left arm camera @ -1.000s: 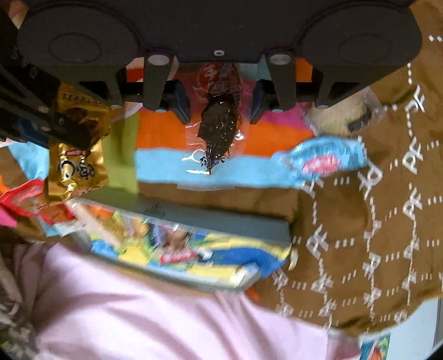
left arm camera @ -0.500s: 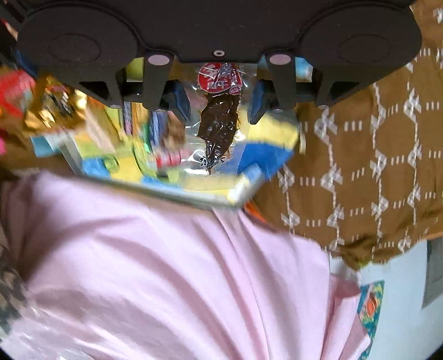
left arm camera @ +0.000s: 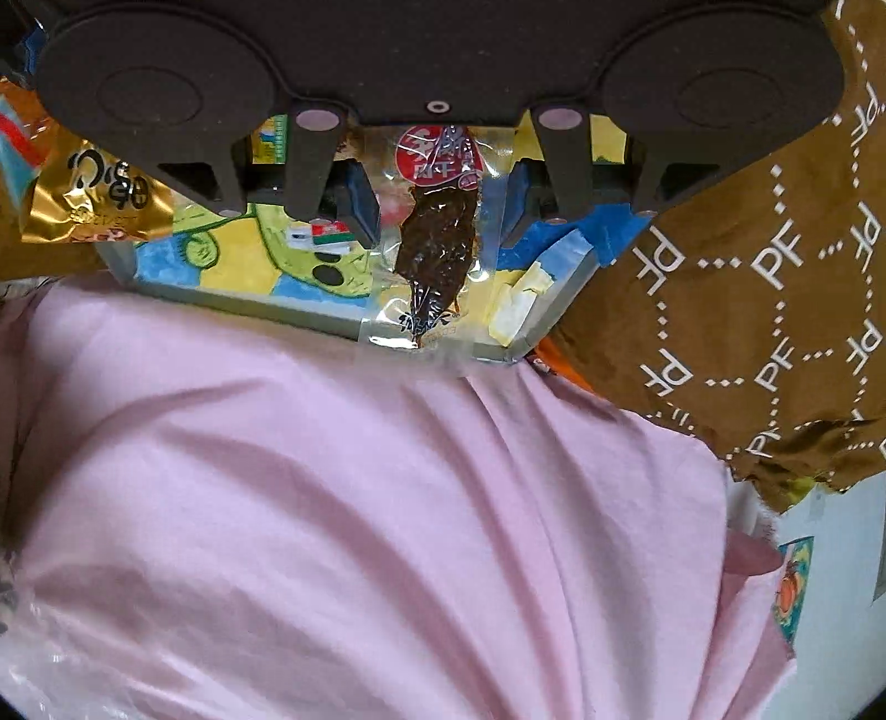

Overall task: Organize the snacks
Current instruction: 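Carry the meat-stick packet and gold candy bag over the grey tray with both tools, then lower both packets into the tray and open both grippers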

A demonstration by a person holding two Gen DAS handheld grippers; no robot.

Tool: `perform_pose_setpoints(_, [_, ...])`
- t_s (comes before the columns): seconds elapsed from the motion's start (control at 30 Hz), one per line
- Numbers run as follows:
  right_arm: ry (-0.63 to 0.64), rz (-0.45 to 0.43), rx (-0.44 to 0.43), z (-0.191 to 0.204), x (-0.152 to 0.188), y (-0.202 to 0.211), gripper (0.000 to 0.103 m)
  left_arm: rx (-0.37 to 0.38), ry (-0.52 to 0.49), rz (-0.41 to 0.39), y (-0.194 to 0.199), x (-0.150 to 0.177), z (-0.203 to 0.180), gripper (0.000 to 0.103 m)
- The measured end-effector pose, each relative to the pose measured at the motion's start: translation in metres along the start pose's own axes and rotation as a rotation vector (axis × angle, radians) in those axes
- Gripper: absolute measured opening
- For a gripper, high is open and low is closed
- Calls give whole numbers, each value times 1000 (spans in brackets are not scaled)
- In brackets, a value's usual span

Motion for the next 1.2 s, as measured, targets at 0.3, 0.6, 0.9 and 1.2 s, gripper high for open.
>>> perform_pose_setpoints(0.3, [-38,65,-17,-7,16,-19,18,-53,-14,41,-22,10,9,48])
perform_pose_setpoints(0.6, [14,97,23,-8,19,-24,18,-67,-8,75,-32,18,11,49])
perform_pose_setpoints(0.9, [63,105,52,-2,19,-23,35,-53,35,95,-27,17,16,71])
perform_pose_setpoints(1.2, [97,87,59,5,8,-17,60,-48,75,85,-10,5,30,94])
Point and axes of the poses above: each gripper's, at about its wrist camera, not at the fingertips, and y roughly against the way its jaws point, z to its left, x to its underside, the point moved 7 cm from there along -y, roughly the way its jaws point, and after that the axes turned 15 degrees about y, right-handed, at the moved point
